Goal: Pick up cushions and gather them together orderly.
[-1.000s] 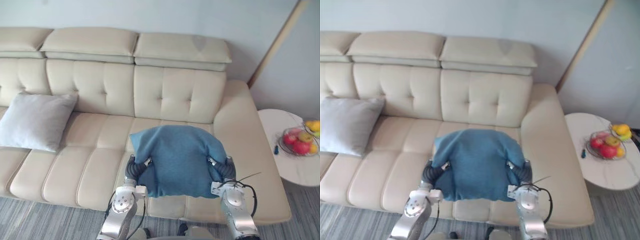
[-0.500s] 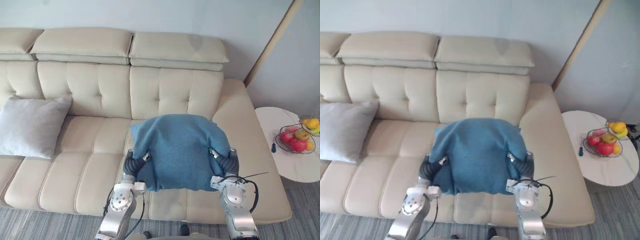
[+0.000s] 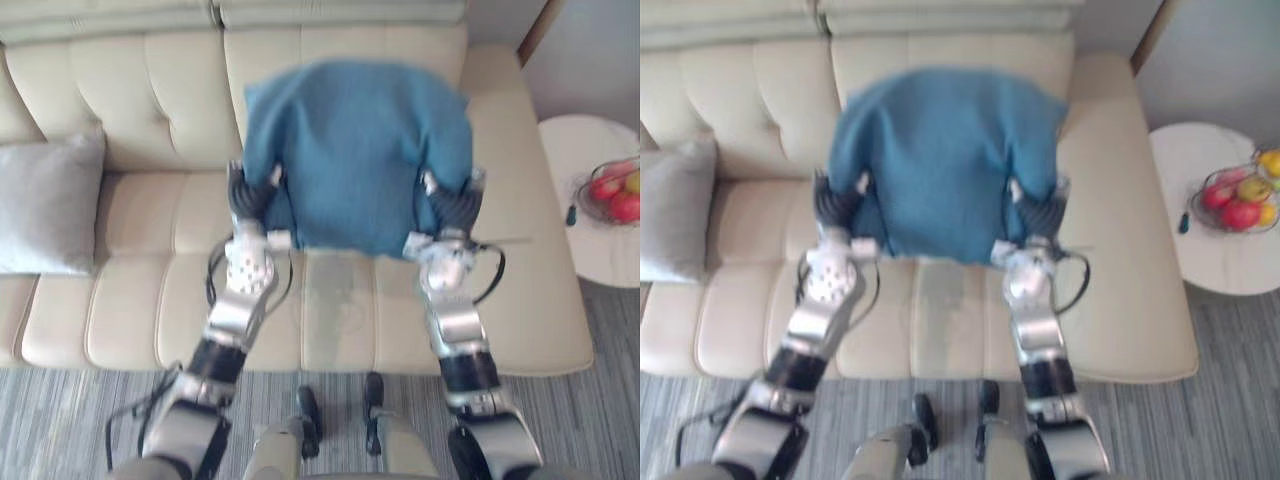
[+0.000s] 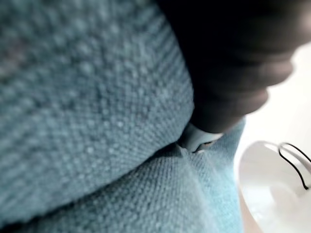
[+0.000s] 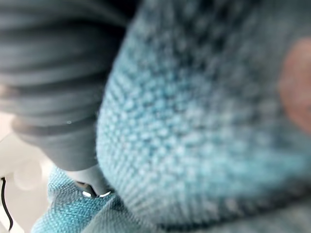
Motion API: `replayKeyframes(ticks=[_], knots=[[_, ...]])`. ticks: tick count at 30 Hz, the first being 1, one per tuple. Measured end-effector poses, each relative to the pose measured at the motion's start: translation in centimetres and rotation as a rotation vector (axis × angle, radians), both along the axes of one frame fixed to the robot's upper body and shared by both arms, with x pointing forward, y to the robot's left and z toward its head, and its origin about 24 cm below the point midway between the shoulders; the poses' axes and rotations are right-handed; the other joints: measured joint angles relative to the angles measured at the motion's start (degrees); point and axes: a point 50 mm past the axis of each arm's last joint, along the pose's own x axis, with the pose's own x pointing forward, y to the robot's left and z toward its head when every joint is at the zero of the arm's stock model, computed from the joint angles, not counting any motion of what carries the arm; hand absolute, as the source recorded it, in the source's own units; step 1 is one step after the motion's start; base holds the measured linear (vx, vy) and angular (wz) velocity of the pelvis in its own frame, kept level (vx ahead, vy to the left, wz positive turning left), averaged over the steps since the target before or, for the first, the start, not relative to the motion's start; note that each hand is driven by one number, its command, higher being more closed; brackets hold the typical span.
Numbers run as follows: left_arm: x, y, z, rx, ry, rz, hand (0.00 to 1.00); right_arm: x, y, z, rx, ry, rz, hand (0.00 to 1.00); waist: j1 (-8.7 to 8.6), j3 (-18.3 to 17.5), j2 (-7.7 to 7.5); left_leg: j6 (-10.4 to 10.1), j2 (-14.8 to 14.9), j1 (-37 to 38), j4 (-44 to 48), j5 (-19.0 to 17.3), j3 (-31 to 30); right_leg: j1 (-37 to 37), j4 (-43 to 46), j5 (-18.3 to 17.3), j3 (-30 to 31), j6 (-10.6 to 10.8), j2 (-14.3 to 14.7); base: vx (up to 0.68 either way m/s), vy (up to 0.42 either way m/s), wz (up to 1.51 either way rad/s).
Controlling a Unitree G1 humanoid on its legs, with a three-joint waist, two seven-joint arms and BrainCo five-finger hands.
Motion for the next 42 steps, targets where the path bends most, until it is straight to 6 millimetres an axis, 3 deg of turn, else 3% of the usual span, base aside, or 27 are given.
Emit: replayKeyframes(ticks=[1,2,3,8,11,17,21,24,31,36,39,42], knots=[[0.3,0.0,1.0,0.004,-0.021,0.007,1.00,0.3,0.1,0.8,0.007,-0.012,-0.006,1.00,0.11,1.1,0.04,-0.1,-0.1,-0.2,-0.8,0.6,-0.1,-0.5,-0.1,0.3,-0.1,-0.1,0.0,-0.07,-0.070,0.14],[0.7,-0.2,2.5,0.009,-0.046,0.019,0.00,0.9,0.1,2.0,0.015,-0.028,-0.018,1.00,0.15,2.7,0.04,-0.4,-0.3,-0.7,-2.3,2.1,-0.4,-1.4,-0.4,0.8,-0.3,-0.4,0.0,-0.07,-0.077,0.16],[1.0,-0.2,3.7,0.001,-0.065,0.038,0.00,1.2,0.1,2.9,0.025,-0.040,-0.031,0.00,0.14,3.1,0.13,-0.5,-0.4,-2.2,-3.4,3.1,-0.9,-3.1,-0.5,1.2,-0.6,-0.8,0.0,-0.06,-0.072,0.17],[2.4,0.3,7.7,-0.069,-0.081,0.104,0.00,2.4,-0.2,6.7,0.087,-0.071,-0.087,0.00,-0.21,8.0,0.25,-1.0,-0.6,-6.8,-7.8,7.2,-1.0,-8.6,-2.4,3.7,-0.7,-1.3,0.4,-0.04,-0.046,0.07],[3.2,0.4,8.5,-0.110,-0.046,0.112,0.00,3.7,-1.0,7.8,0.095,-0.015,-0.104,0.00,-0.46,9.8,0.21,-1.4,-0.4,-9.7,-8.9,8.3,-1.0,-10.6,-5.2,5.4,-1.2,-1.6,0.7,0.00,-0.009,0.01],[4.8,1.4,7.2,-0.192,0.085,0.082,0.00,4.9,-1.3,9.0,0.080,0.056,-0.034,0.00,-0.58,12.2,-0.03,-1.6,0.6,-15.2,-8.8,8.8,-0.9,-15.0,-6.6,6.8,-2.2,-2.0,1.7,-0.01,-0.021,0.04],[5.0,1.5,6.3,-0.267,0.120,0.050,0.00,4.8,-1.9,9.4,0.079,0.052,-0.020,0.00,-0.74,14.9,-0.54,-1.9,1.1,-16.1,-8.8,9.0,-0.9,-15.8,-6.5,6.9,-2.4,-2.2,2.0,0.00,0.000,0.00],[4.9,2.3,4.8,-0.328,0.122,0.043,0.00,4.8,-1.6,9.3,0.059,0.058,-0.002,0.00,-1.11,15.0,-0.62,-1.9,1.4,-15.8,-8.7,9.0,-0.9,-15.4,-6.4,6.9,-2.3,-2.2,2.3,0.00,0.000,0.00],[3.9,4.0,0.8,-0.392,0.144,0.040,0.00,3.8,-2.9,6.0,0.037,0.068,-0.015,0.00,-1.02,15.0,-0.64,-1.9,1.7,-12.6,-8.3,9.0,-0.8,-12.1,-6.4,6.9,-2.2,-2.2,2.5,0.02,-0.002,0.01],[1.5,6.1,-2.1,-0.456,0.086,0.012,0.00,1.2,-5.1,3.0,0.008,0.031,-0.031,0.00,-0.15,15.0,-0.64,-1.8,1.8,-8.8,-8.2,9.0,-0.9,-8.7,-5.2,6.5,-2.2,-1.9,2.5,0.05,-0.005,0.02],[-0.2,7.7,-4.1,-0.466,0.063,0.020,0.00,-1.2,-7.4,1.1,0.017,-0.010,-0.075,0.00,-0.11,14.9,-0.68,-1.8,1.8,-4.7,-8.1,8.9,-1.2,-5.6,-2.5,5.0,-2.1,-1.1,2.3,0.04,-0.003,0.12],[-2.1,9.2,-7.4,-0.457,0.103,0.052,0.00,-3.4,-9.3,-2.2,-0.005,0.025,-0.110,0.00,-0.28,14.5,-1.34,-1.5,1.6,-1.8,-6.2,6.5,-2.1,-1.5,-1.2,1.4,-2.9,-1.5,1.7,0.05,-0.004,0.28]])
